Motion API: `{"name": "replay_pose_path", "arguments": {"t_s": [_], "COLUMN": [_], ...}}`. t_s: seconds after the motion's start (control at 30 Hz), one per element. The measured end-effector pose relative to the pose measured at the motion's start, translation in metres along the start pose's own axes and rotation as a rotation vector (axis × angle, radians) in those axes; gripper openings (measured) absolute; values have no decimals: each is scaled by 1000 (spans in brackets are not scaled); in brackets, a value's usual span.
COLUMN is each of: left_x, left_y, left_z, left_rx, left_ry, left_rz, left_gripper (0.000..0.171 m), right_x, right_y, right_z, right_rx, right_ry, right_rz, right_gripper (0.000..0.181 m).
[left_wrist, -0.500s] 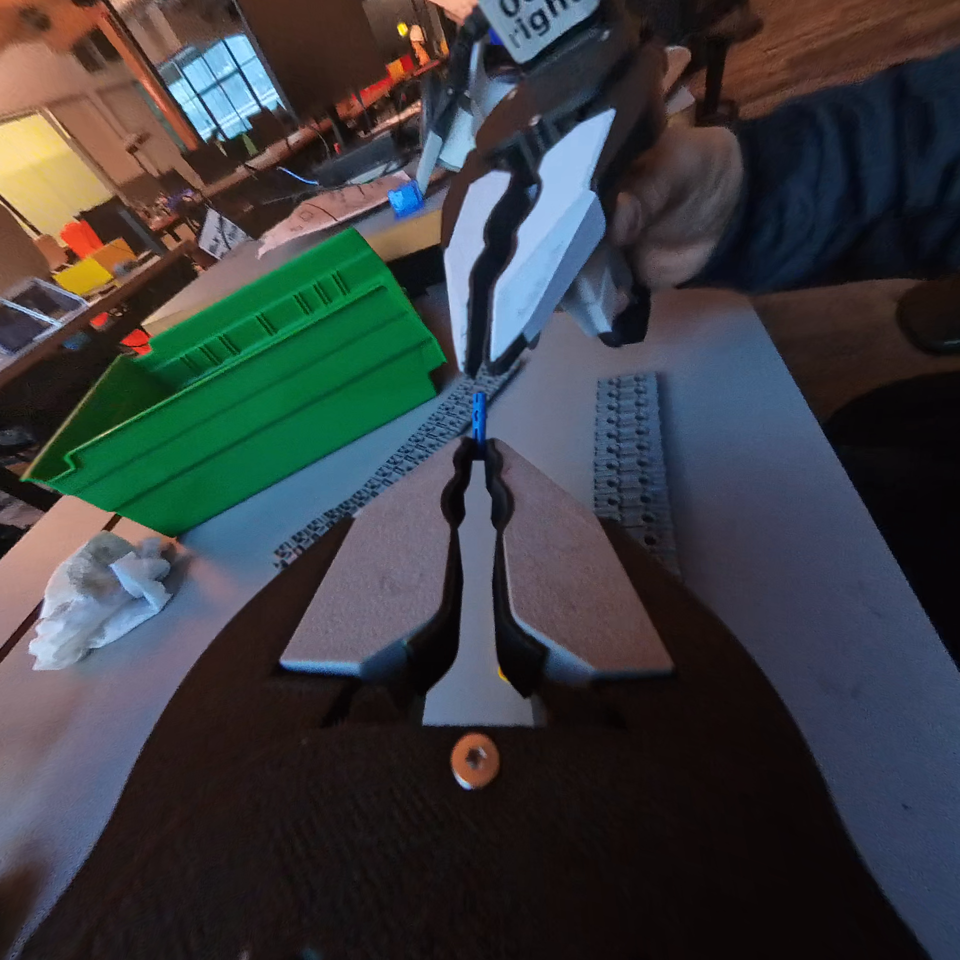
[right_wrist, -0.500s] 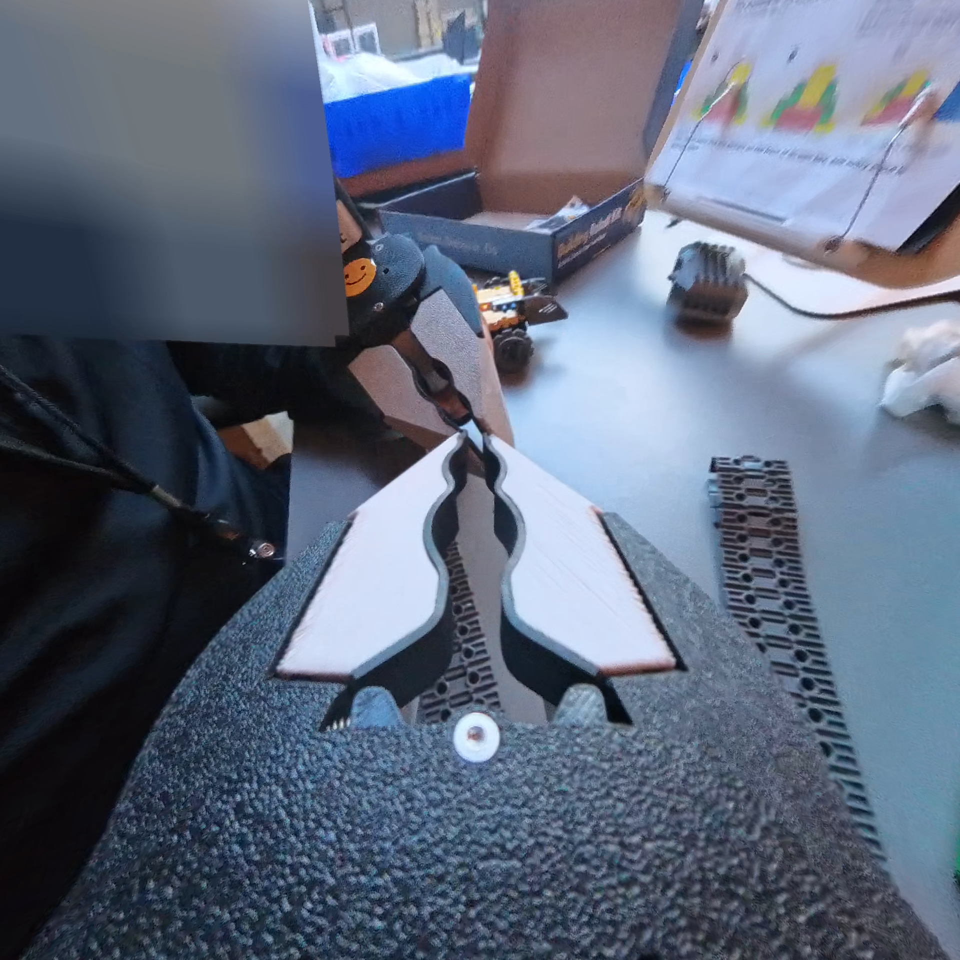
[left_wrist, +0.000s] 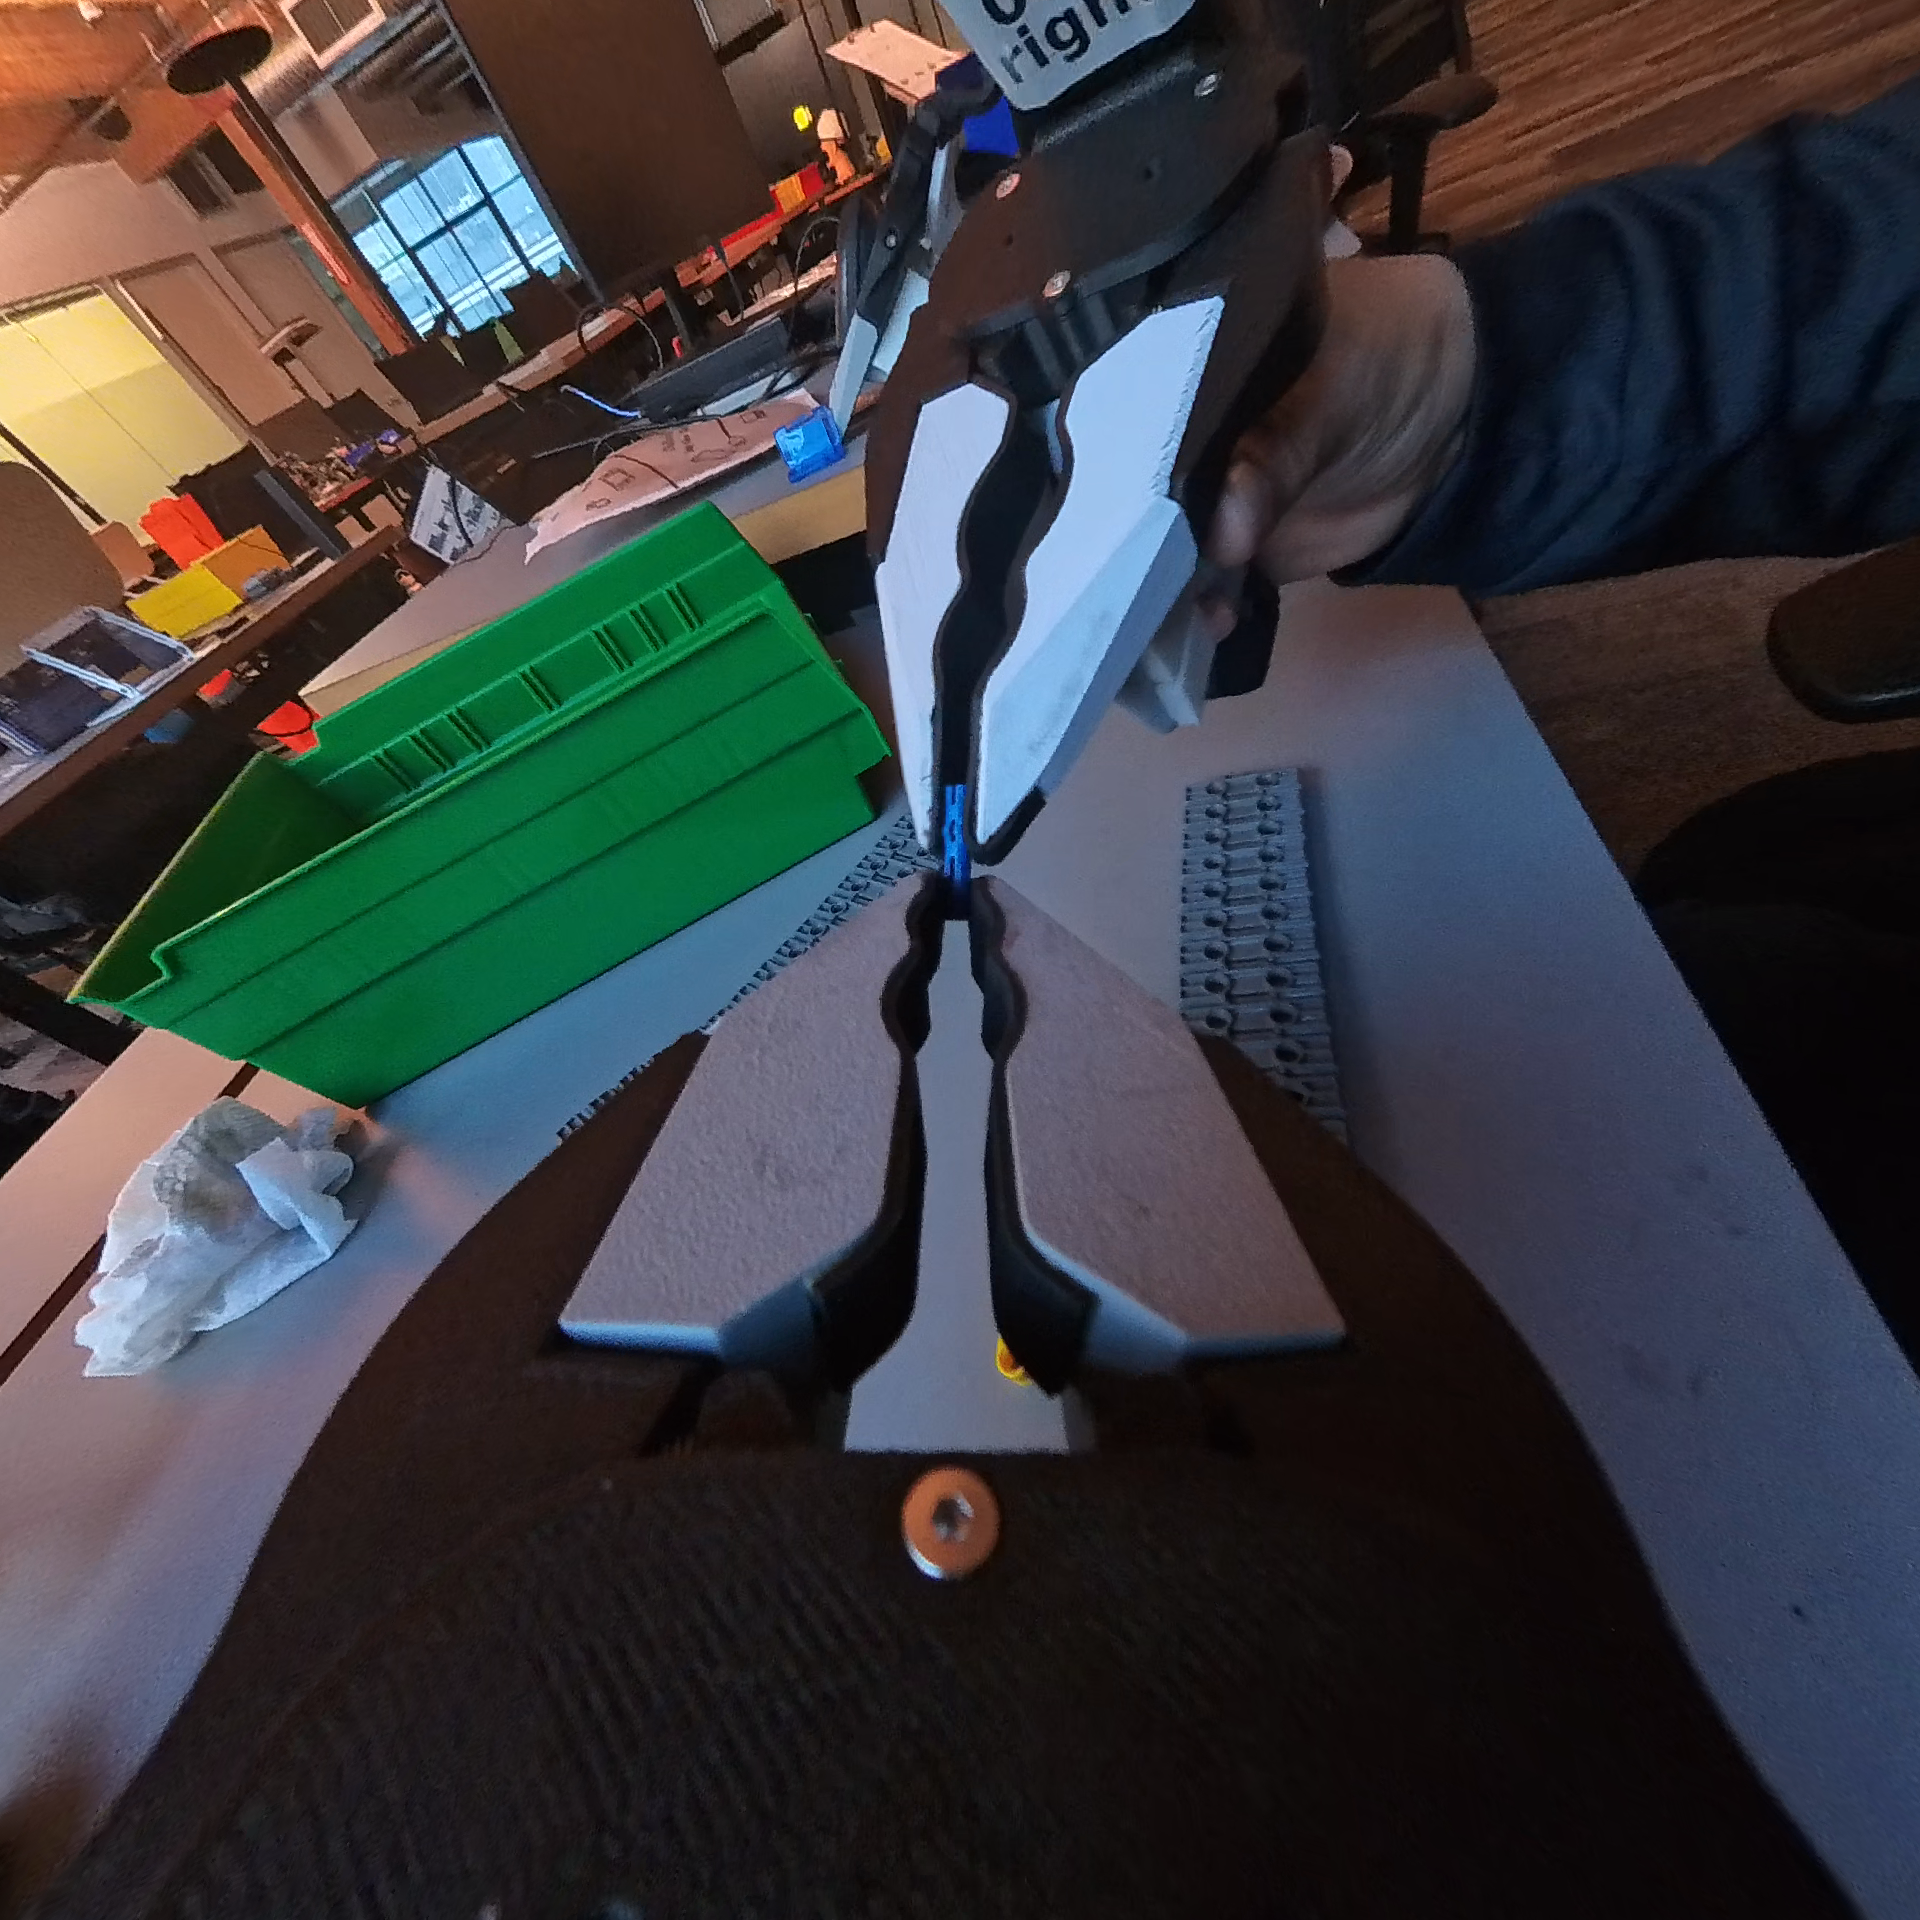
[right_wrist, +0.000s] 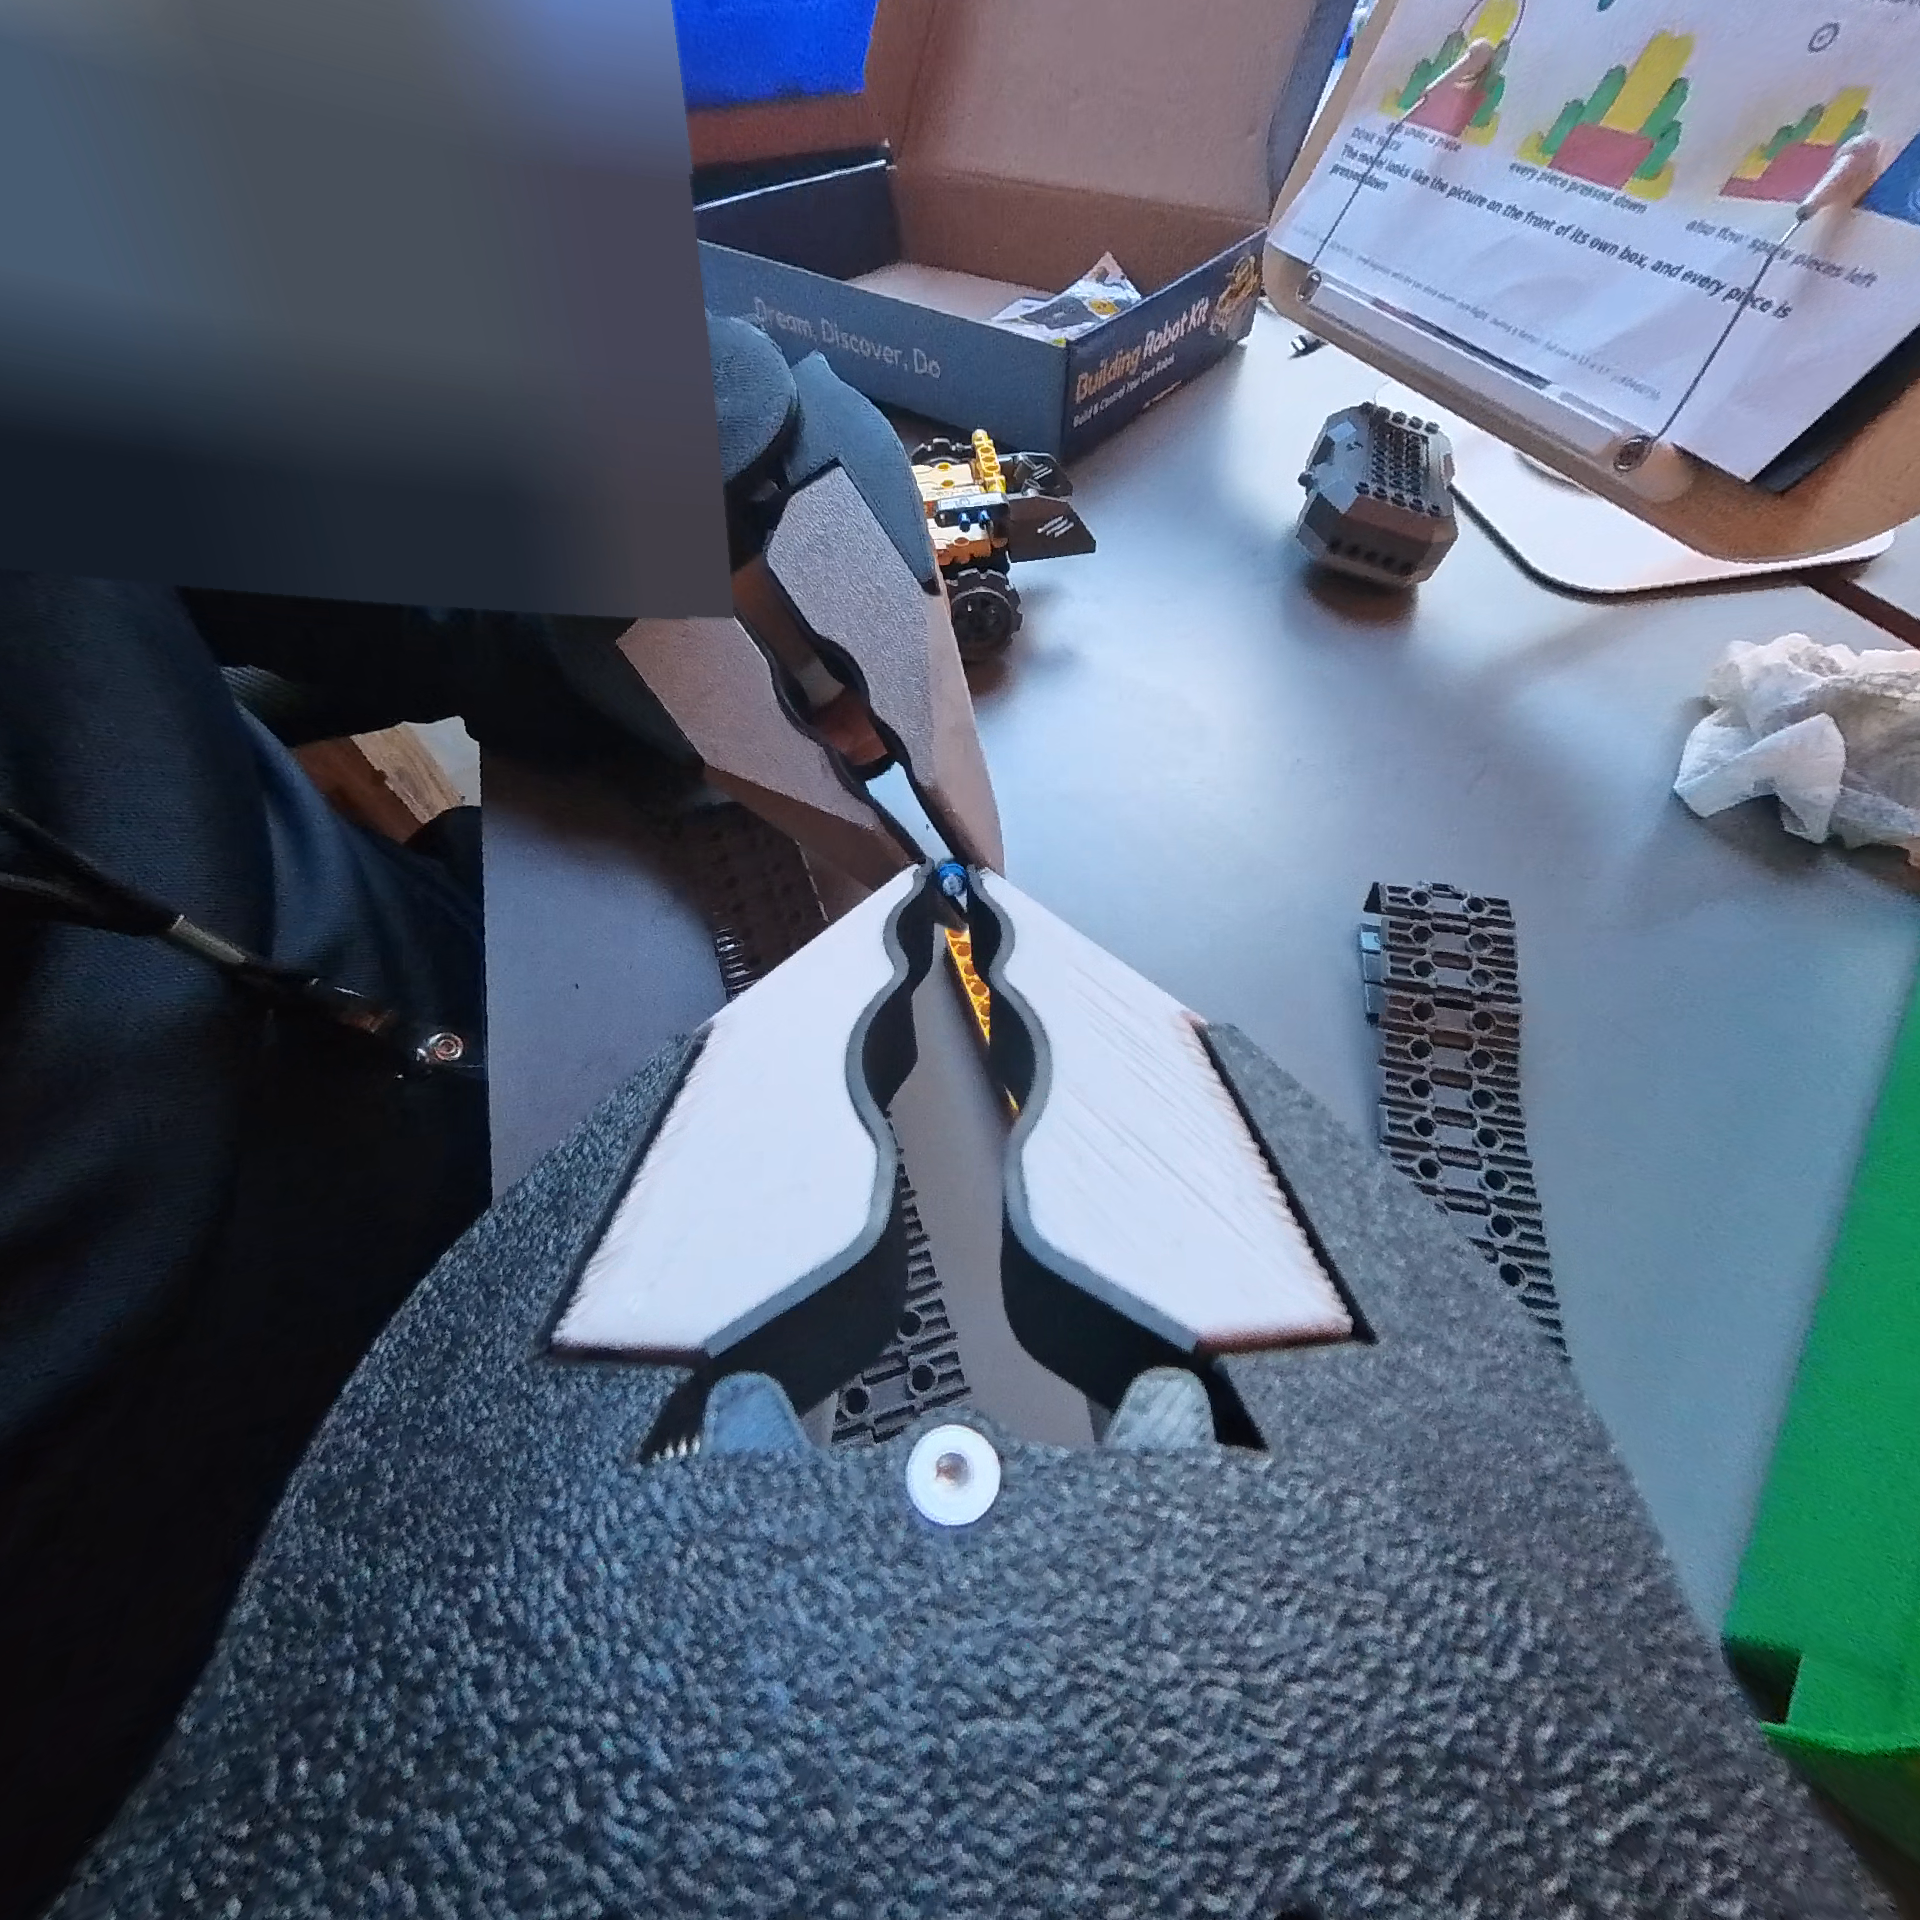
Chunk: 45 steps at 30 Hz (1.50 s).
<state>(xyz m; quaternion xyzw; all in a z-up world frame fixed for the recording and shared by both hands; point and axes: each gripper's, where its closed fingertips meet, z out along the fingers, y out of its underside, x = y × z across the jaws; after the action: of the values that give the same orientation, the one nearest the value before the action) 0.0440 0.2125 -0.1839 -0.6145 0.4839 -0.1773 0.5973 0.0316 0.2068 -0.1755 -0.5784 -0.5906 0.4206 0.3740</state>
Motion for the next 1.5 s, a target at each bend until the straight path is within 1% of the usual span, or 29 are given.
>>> {"name": "replay_pose_path", "arguments": {"t_s": [0.1,0.2,0.27,0.33,0.37,0.4,0.43,0.5,0.73,0.9,0.93,1.0,1.13,1.23,1.27,1.33,1.43,1.5], "left_x": [3,2,2,1,0,-1,-1,-1,0,0,-1,1,14,18,21,24,24,21], "left_y": [2,4,4,1,1,2,2,1,-2,1,6,22,65,88,93,92,92,93], "left_z": [1,3,2,1,0,0,0,-1,-2,0,2,4,0,-3,-3,1,5,6], "left_rx": [-11,-29,-23,-9,-12,-15,-11,-3,13,-3,-27,-121,-353,-475,-502,-503,-503,-504], "left_ry": [11,13,24,19,11,5,6,10,16,25,31,74,185,208,220,237,263,260], "left_rz": [3,-20,-53,-48,-37,-30,-30,-40,-44,-77,-100,-152,-252,-244,-241,-265,-308,-328], "left_gripper": [3,3,3,3,3,3,3,3,3,3,4,13,28,30,29,24,20,12], "right_x": [-1,1,1,1,2,3,3,1,0,1,4,11,21,17,17,19,18,18], "right_y": [0,2,2,-1,-1,0,0,-2,-2,0,3,12,37,53,58,64,68,71], "right_z": [1,2,2,2,2,1,1,-1,0,2,3,4,9,14,16,18,20,21], "right_rx": [-5,-30,-31,-14,-16,-23,-25,-12,-7,-23,-37,-92,-294,-416,-450,-500,-532,-557], "right_ry": [-3,11,10,11,20,30,26,16,6,7,18,56,91,54,53,62,44,32], "right_rz": [7,1,13,13,12,13,12,9,8,8,14,11,-1,-6,-16,-35,-38,-42], "right_gripper": [4,2,2,2,5,13,12,3,3,2,2,2,1,1,1,1,1,1]}}
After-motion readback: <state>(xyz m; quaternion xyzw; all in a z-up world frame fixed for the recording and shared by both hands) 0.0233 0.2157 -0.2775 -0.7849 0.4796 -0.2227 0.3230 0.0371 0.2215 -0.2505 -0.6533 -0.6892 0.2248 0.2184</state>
